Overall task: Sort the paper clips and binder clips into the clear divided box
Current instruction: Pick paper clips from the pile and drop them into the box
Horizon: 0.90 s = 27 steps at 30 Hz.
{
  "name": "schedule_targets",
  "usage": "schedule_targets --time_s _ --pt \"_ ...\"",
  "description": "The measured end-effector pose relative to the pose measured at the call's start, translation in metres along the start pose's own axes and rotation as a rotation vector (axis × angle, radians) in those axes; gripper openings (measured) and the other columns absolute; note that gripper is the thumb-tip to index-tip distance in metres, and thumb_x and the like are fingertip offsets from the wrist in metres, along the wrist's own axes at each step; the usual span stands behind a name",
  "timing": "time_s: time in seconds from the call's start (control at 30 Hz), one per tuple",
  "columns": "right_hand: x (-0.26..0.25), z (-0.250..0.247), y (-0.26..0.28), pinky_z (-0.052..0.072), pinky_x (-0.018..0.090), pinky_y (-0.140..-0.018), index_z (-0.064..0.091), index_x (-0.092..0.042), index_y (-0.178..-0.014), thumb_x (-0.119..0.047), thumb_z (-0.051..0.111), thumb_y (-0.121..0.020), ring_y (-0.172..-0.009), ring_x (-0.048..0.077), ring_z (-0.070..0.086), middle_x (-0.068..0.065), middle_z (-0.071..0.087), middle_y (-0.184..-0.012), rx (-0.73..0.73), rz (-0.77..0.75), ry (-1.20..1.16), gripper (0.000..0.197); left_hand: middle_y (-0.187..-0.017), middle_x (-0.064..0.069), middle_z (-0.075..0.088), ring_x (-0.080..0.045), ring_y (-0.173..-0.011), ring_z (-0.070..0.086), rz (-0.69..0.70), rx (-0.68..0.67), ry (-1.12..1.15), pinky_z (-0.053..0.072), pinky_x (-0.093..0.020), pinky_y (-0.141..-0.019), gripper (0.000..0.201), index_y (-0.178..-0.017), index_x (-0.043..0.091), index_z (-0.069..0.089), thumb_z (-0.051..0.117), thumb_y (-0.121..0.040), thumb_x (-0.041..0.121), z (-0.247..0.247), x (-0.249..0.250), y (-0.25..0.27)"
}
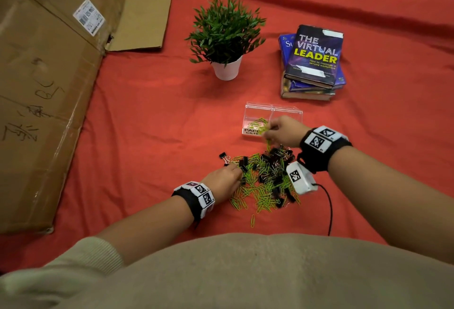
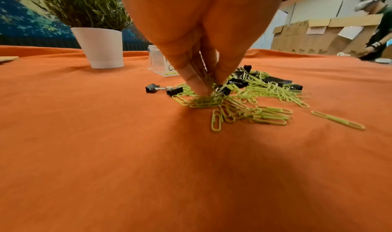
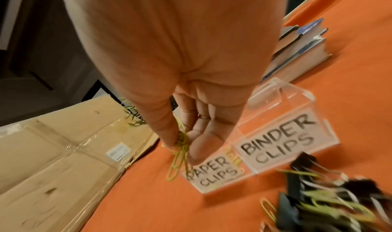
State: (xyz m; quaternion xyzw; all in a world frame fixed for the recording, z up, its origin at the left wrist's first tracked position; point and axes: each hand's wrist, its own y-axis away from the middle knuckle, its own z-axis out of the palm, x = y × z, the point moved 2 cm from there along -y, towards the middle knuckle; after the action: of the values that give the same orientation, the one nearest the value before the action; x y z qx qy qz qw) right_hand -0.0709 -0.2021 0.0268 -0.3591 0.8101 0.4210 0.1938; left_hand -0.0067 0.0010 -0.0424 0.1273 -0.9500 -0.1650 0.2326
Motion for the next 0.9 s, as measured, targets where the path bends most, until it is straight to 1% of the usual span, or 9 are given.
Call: schedule_targets --time_s 0.07,0.2,0.3,0.4,0.53,0.6,0.67,0.8,0.9 --pt "-0.007 -0.009 -0.013 0.047 0.027 -0.055 0.066 -0.001 -0.089 -0.021 0.058 -0.092 -0.061 0.014 0.059 0.008 0.067 -0.078 0.082 0.005 -0.030 0.021 -0.112 -0.009 0.056 -0.027 -0.099 0.058 -0.008 -0.003 0.072 0.047 -0.035 -0.083 0.018 -0.106 0.008 0.056 0.048 -0.094 0.019 -0.005 -0.001 0.000" --pt "-0.015 -0.009 -0.038 0.056 0.042 -0.073 0.065 0.006 -0.090 -0.015 0.058 -0.089 -0.075 0.029 0.065 0.023 0.069 -0.088 0.252 0.025 0.061 0.023 -0.107 -0.009 0.062 -0.024 -0.097 0.059 -0.089 0.041 0.227 0.039 -0.025 -0.076 0.015 -0.104 0.008 0.059 0.052 -0.094 0.017 -0.026 -0.001 -0.007" --pt "-0.018 -0.001 -0.045 0.052 0.036 -0.074 0.066 0.003 -0.098 -0.012 0.055 -0.089 -0.086 0.032 0.065 0.022 0.069 -0.095 0.275 0.016 0.197 0.020 -0.104 -0.007 0.065 -0.021 -0.094 0.060 -0.167 0.096 0.331 0.043 -0.025 -0.078 0.014 -0.103 0.008 0.060 0.055 -0.093 0.017 -0.048 -0.002 -0.020" --pt "-0.013 0.002 -0.043 0.050 0.034 -0.086 0.064 -0.004 -0.112 -0.013 0.055 -0.091 -0.100 0.029 0.062 0.015 0.067 -0.110 0.290 -0.017 0.219 0.024 -0.094 0.000 0.063 -0.015 -0.085 0.058 -0.207 0.156 0.412 0.044 -0.024 -0.073 0.008 -0.099 0.013 0.060 0.056 -0.093 0.018 -0.070 -0.001 -0.041" --pt "0.004 0.005 -0.022 0.048 0.023 -0.075 0.067 -0.007 -0.105 -0.013 0.053 -0.092 -0.089 0.021 0.064 0.010 0.069 -0.103 0.348 -0.049 0.151 0.020 -0.093 -0.001 0.063 -0.016 -0.085 0.058 -0.205 0.255 0.386 0.047 -0.029 -0.078 0.005 -0.094 0.011 0.060 0.057 -0.092 0.014 -0.097 -0.001 -0.075" --pt "0.014 0.015 -0.006 0.052 0.022 -0.076 0.067 -0.010 -0.101 -0.013 0.053 -0.092 -0.084 0.016 0.065 0.006 0.069 -0.100 0.305 -0.072 0.143 0.018 -0.098 -0.008 0.066 -0.022 -0.090 0.060 -0.201 0.277 0.355 0.048 -0.031 -0.082 0.009 -0.098 0.007 0.061 0.056 -0.091 0.012 -0.104 0.000 -0.093" --pt "0.023 0.031 0.011 0.054 0.024 -0.078 0.066 -0.011 -0.101 -0.013 0.052 -0.092 -0.083 0.014 0.063 0.004 0.068 -0.101 0.191 -0.107 0.190 0.017 -0.103 -0.011 0.064 -0.026 -0.096 0.059 -0.211 0.270 0.306 0.046 -0.032 -0.082 0.012 -0.100 0.006 0.060 0.055 -0.092 0.012 -0.107 0.002 -0.108" --pt "0.037 0.067 0.036 0.049 0.034 -0.089 0.064 -0.015 -0.112 -0.015 0.054 -0.090 -0.105 0.020 0.052 0.006 0.057 -0.110 -0.020 -0.185 0.432 0.024 -0.116 -0.016 0.061 -0.029 -0.106 0.057 -0.214 0.218 0.216 0.043 -0.031 -0.085 0.016 -0.105 0.003 0.060 0.054 -0.092 0.011 -0.100 0.006 -0.122" --pt "0.045 0.085 0.045 0.050 0.040 -0.086 0.059 -0.022 -0.122 -0.024 0.057 -0.090 -0.113 0.023 0.047 0.007 0.049 -0.116 -0.071 -0.186 0.516 0.032 -0.123 -0.014 0.060 -0.028 -0.112 0.057 -0.212 0.198 0.229 0.045 -0.032 -0.095 0.026 -0.117 0.004 0.060 0.055 -0.092 0.013 -0.091 0.008 -0.117"
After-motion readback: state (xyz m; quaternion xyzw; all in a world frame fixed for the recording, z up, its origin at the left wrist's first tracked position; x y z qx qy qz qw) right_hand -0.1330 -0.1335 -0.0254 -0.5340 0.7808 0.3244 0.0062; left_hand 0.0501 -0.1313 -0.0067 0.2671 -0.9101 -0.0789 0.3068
